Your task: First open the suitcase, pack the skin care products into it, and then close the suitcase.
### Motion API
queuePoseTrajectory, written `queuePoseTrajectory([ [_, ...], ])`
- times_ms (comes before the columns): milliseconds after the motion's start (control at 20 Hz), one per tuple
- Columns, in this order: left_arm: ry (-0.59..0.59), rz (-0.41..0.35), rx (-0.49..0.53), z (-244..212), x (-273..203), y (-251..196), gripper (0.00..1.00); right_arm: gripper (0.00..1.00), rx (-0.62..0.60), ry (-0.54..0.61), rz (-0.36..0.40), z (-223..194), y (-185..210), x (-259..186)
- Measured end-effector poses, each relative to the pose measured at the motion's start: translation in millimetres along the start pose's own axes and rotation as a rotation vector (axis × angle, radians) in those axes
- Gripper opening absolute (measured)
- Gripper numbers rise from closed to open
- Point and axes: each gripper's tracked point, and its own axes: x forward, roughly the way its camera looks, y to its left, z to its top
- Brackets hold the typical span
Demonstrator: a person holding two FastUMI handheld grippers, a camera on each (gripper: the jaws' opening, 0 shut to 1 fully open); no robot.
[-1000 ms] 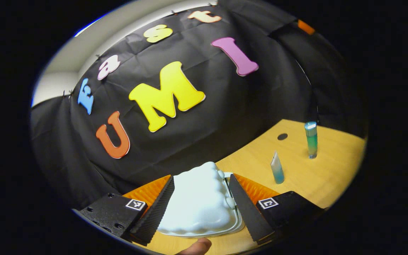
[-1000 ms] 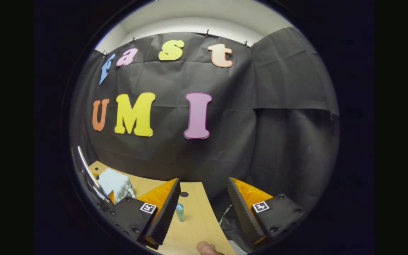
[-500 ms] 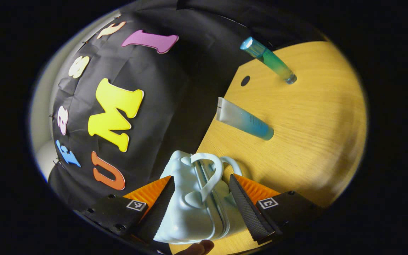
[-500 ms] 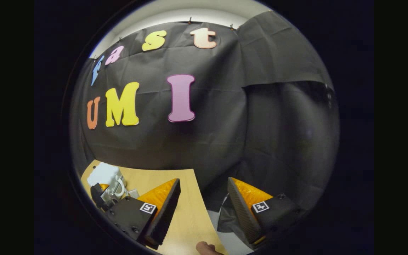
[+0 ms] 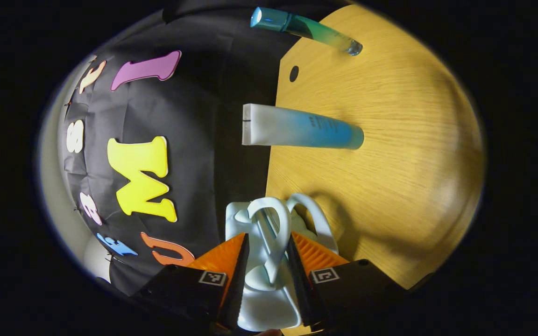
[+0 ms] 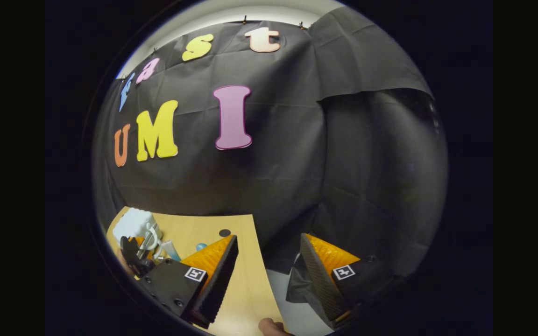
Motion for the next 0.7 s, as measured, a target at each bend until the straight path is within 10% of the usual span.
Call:
queuePoseTrajectory([
  [300,-0.002,-0.046,0.027,-9,6,-1,0.15,0.80,-0.026,-0.021,-0.015,3,19,-17],
  [700,-0.086,-0.030,-0.118,-22,-4,50,0.03,0.79,-0.041,-0.065,-0.045,18,68,-55],
])
